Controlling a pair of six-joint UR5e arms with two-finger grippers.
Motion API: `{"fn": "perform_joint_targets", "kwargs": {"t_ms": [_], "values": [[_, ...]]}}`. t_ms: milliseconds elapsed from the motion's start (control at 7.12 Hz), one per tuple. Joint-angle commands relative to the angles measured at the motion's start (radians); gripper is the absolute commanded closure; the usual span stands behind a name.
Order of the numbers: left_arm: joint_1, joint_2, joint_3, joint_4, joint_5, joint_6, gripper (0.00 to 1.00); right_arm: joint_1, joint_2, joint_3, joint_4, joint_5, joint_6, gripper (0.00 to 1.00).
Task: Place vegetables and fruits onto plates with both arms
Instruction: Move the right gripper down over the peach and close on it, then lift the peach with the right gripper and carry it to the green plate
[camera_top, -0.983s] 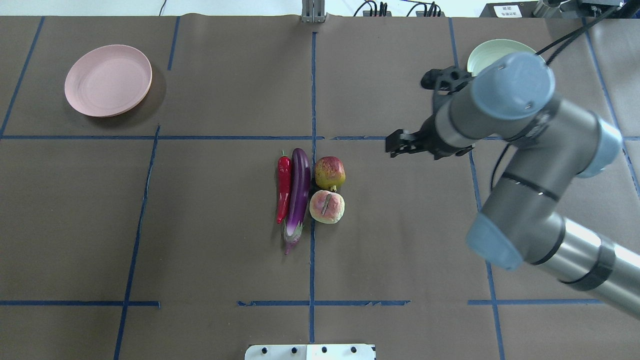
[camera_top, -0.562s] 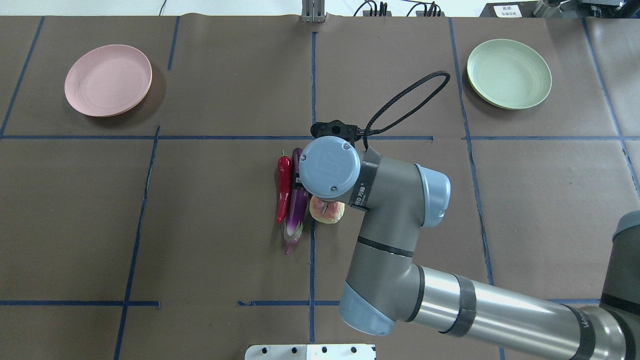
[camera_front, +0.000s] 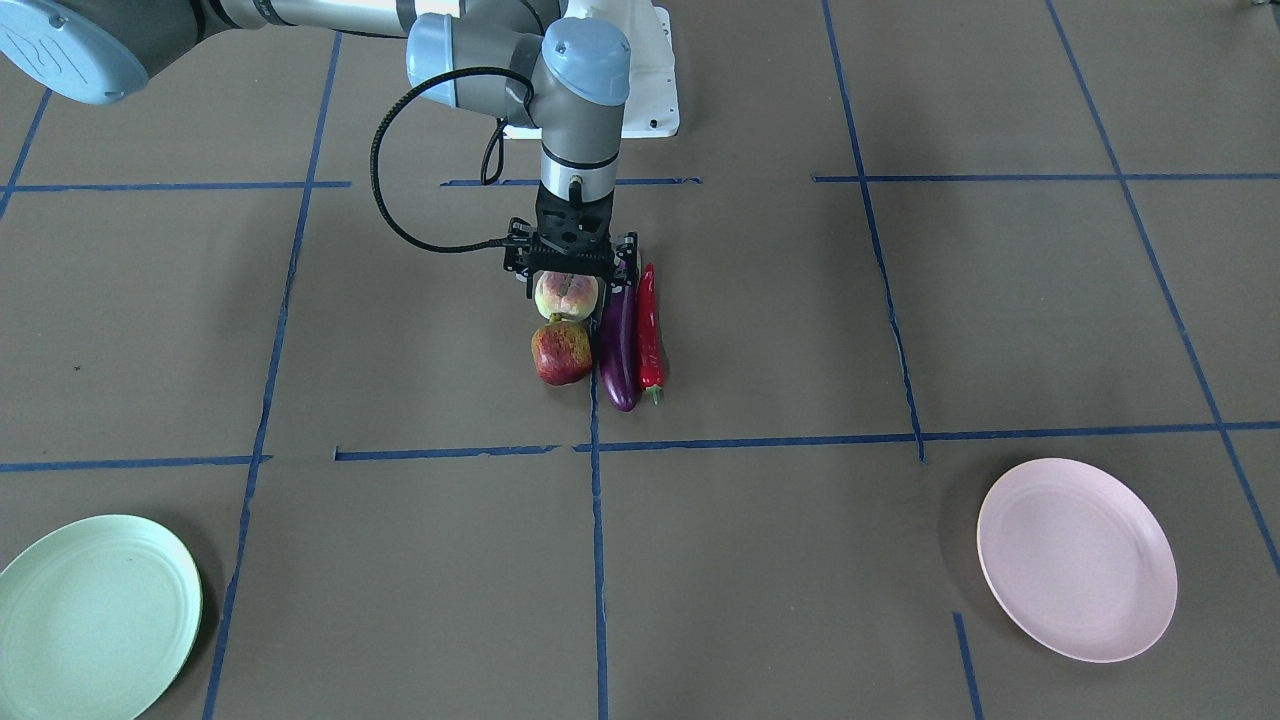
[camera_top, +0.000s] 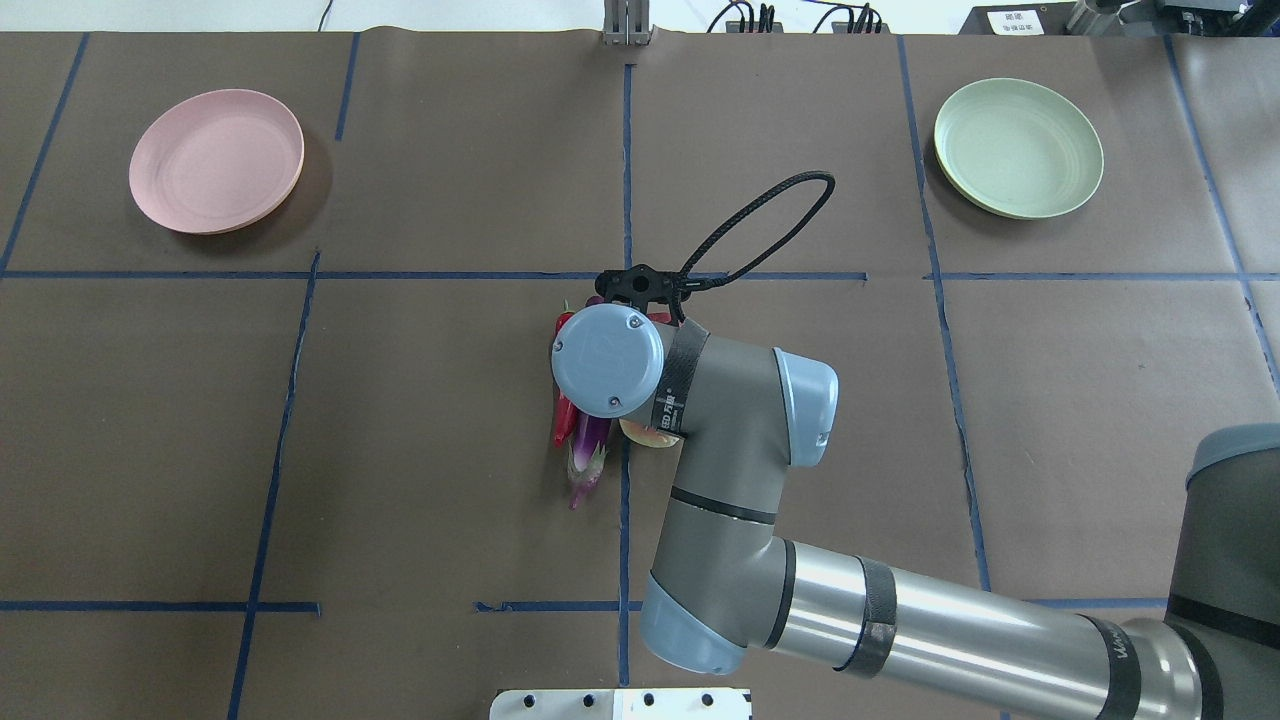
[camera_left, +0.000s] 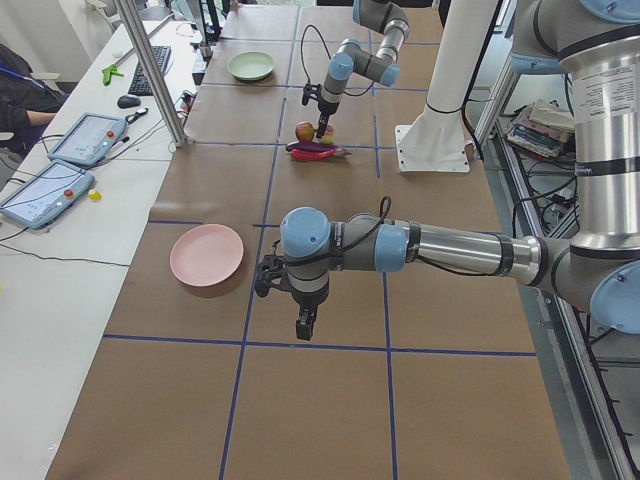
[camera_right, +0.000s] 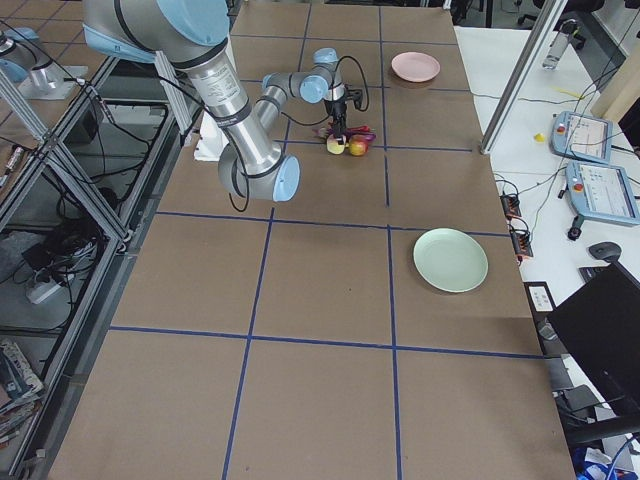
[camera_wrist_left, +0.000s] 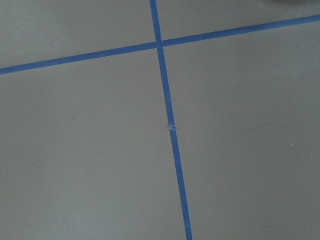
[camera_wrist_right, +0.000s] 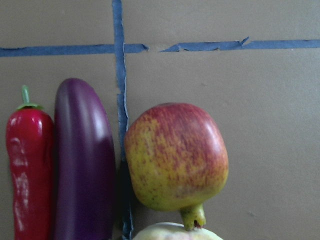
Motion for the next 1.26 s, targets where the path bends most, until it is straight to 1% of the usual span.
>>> {"fn": "perform_joint_targets", "kwargs": {"t_ms": [0, 140, 281, 421, 562, 702, 843, 1124], "values": [[0.001, 0.0, 0.005, -0.001, -0.001, 0.0, 0.0, -0.016, -0.002, -0.011, -0.002, -0.006, -0.008, 0.06], [0.001, 0.0, 0.005, -0.001, -0.001, 0.0, 0.0, -0.015, 0.004, -0.008, -0.008, 0.008, -0.008, 0.68], [0.001, 0.0, 0.005, -0.002, -0.001, 0.0, 0.0, -0.015, 0.004, 0.002, -0.01, 0.009, -0.009, 0.96], [0.001, 0.0, 0.005, -0.002, -0.001, 0.0, 0.0, -0.001, 0.006, 0.056, -0.045, 0.017, -0.009, 0.97], [0.001, 0.0, 0.004, -0.002, -0.001, 0.0, 0.0, 0.04, 0.004, 0.144, -0.123, 0.069, -0.024, 0.97], [0.001, 0.0, 0.004, -0.002, -0.001, 0.0, 0.0, 0.127, 0.0, 0.23, -0.21, 0.142, -0.141, 0.97], [0.001, 0.0, 0.004, -0.001, -0.001, 0.0, 0.0, 0.234, -0.023, 0.237, -0.218, 0.22, -0.256, 0.97], [0.003, 0.0, 0.001, -0.002, -0.001, 0.0, 0.0, 0.484, -0.132, 0.213, -0.183, 0.352, -0.639, 0.97]]}}
